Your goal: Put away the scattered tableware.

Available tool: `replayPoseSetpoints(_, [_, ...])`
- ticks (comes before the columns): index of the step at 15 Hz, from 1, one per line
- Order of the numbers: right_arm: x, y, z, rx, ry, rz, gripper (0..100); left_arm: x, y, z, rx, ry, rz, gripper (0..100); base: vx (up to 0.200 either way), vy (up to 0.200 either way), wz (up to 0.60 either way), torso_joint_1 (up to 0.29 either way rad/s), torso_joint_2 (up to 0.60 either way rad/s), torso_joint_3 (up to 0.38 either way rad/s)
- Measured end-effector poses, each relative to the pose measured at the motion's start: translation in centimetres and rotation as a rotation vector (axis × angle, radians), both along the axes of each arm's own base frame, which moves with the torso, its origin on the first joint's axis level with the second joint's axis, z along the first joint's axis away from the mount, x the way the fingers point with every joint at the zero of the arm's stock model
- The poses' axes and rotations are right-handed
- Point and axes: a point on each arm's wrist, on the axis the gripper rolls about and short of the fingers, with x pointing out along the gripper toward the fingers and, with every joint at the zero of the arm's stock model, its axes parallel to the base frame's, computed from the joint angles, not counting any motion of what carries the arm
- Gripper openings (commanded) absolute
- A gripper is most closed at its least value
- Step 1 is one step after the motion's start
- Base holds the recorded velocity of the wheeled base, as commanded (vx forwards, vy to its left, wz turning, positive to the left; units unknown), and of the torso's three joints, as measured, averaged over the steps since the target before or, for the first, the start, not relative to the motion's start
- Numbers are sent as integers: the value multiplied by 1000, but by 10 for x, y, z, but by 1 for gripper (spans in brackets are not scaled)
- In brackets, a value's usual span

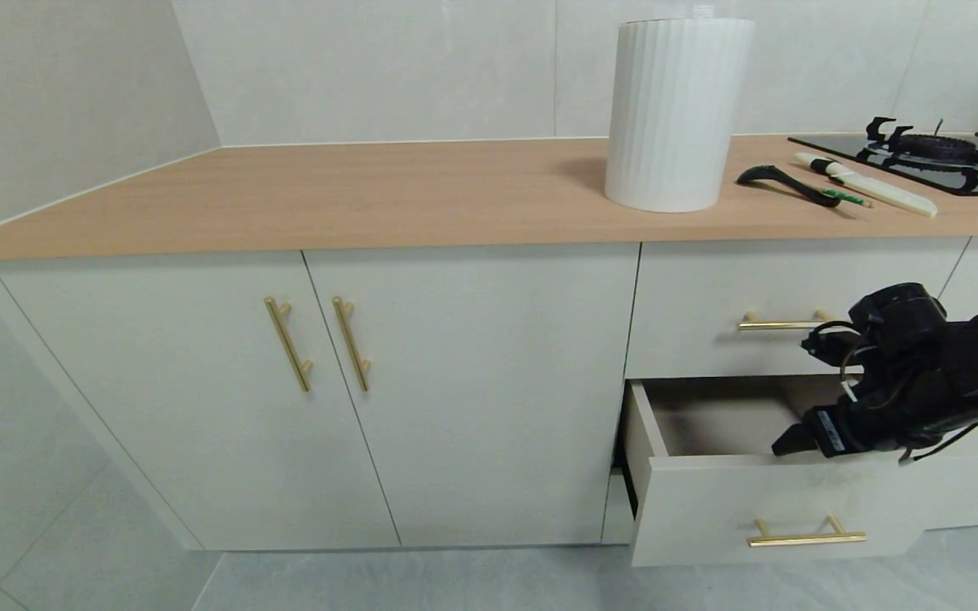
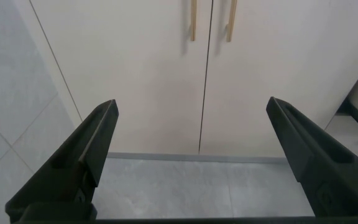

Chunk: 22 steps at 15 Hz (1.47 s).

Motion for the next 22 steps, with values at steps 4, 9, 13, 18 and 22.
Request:
replayPoseSetpoints(4, [-12, -4, 4, -9, 43, 2, 100, 0, 0, 0, 0, 0, 0, 100, 0, 0, 0, 0, 0, 0])
replayPoseSetpoints(9, [-34, -5, 14, -21, 142, 14, 100, 0, 0, 0, 0, 0, 1, 100, 0, 0, 0, 0, 0, 0])
replayPoseSetpoints(13, [-34, -2, 32, -11, 18, 21, 100, 0, 0, 0, 0, 0, 0, 100, 0, 0, 0, 0, 0, 0])
replayPoseSetpoints(18, [-1, 8, 11, 17, -90, 13, 100, 0, 0, 0, 0, 0, 0, 100, 0, 0, 0, 0, 0, 0])
replayPoseSetpoints(22, [12, 23, -24, 14, -10, 42, 100, 0, 0, 0, 0, 0, 0, 100, 0, 0, 0, 0, 0, 0])
